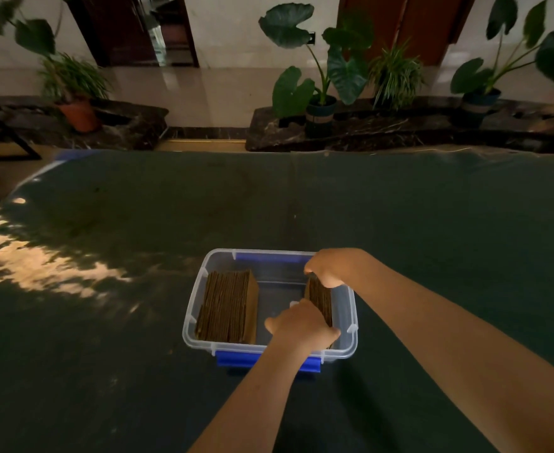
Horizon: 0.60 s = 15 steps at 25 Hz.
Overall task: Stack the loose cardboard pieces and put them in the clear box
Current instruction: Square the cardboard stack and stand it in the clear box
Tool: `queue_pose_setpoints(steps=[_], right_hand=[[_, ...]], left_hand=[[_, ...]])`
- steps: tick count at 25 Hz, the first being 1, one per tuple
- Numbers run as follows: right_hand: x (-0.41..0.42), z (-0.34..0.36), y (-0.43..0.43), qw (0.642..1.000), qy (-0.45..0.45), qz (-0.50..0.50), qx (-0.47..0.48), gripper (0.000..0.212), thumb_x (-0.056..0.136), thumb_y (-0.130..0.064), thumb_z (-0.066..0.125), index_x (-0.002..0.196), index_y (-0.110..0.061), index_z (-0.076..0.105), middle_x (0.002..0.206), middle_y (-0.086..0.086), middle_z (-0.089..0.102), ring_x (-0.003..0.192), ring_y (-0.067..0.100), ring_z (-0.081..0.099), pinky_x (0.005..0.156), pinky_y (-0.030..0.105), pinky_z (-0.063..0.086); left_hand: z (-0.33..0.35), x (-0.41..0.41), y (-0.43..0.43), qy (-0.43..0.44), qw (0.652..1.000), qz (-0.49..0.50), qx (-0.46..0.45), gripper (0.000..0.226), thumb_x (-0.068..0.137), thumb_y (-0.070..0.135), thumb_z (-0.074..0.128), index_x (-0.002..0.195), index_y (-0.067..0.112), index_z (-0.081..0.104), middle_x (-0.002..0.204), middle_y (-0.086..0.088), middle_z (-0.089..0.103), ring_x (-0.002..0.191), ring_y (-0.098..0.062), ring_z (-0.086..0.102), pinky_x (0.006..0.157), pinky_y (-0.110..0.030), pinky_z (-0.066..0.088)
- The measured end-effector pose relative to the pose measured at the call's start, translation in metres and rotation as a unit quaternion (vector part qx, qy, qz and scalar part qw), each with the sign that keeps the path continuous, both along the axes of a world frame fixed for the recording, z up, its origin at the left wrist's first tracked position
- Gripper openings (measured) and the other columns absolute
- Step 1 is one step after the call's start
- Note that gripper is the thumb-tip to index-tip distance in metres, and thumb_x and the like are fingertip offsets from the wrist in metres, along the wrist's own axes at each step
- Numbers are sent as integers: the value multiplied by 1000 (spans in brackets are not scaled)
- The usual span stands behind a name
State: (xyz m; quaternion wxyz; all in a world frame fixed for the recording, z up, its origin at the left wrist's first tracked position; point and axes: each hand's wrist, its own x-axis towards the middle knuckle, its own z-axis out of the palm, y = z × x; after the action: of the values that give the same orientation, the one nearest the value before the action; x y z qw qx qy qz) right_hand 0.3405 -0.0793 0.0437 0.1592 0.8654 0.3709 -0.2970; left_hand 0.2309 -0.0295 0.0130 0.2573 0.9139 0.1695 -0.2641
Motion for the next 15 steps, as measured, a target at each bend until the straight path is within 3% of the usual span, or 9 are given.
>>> queue_pose_setpoints(steps=[4, 10, 12, 15], right_hand=[[-2, 7, -13, 997, -6, -28, 72, 38, 89, 4, 46, 125, -6, 55, 127, 14, 57, 109, 29, 58, 95, 36, 49], [-8, 9, -32, 985, 1, -49, 164, 49, 86, 11, 42, 128, -9, 54, 132, 16, 54, 114, 31, 56, 97, 39, 47], [-9, 10, -40, 971, 18, -80, 227, 53, 84, 14, 44, 130, -11, 52, 134, 13, 55, 118, 26, 55, 100, 34, 45], [-9, 13, -54, 944, 29, -109, 310, 49, 86, 13, 44, 128, -11, 53, 129, 11, 59, 114, 19, 58, 91, 23, 43]], left_hand=[[4, 1, -11, 8, 999, -12, 32, 62, 76, 56, 57, 117, 12, 44, 110, -6, 60, 107, -28, 54, 102, -54, 34], [5, -3, -15, 9, 999, -23, 43, 56, 79, 57, 51, 112, 12, 46, 98, -6, 58, 104, -27, 55, 100, -52, 36], [3, -5, -11, 6, 999, -31, 30, 60, 79, 59, 52, 116, 13, 45, 108, -7, 60, 106, -27, 55, 99, -50, 39], [0, -7, -5, -1, 999, -39, -7, 66, 77, 62, 53, 122, 15, 43, 117, -8, 60, 109, -28, 55, 98, -48, 42]])
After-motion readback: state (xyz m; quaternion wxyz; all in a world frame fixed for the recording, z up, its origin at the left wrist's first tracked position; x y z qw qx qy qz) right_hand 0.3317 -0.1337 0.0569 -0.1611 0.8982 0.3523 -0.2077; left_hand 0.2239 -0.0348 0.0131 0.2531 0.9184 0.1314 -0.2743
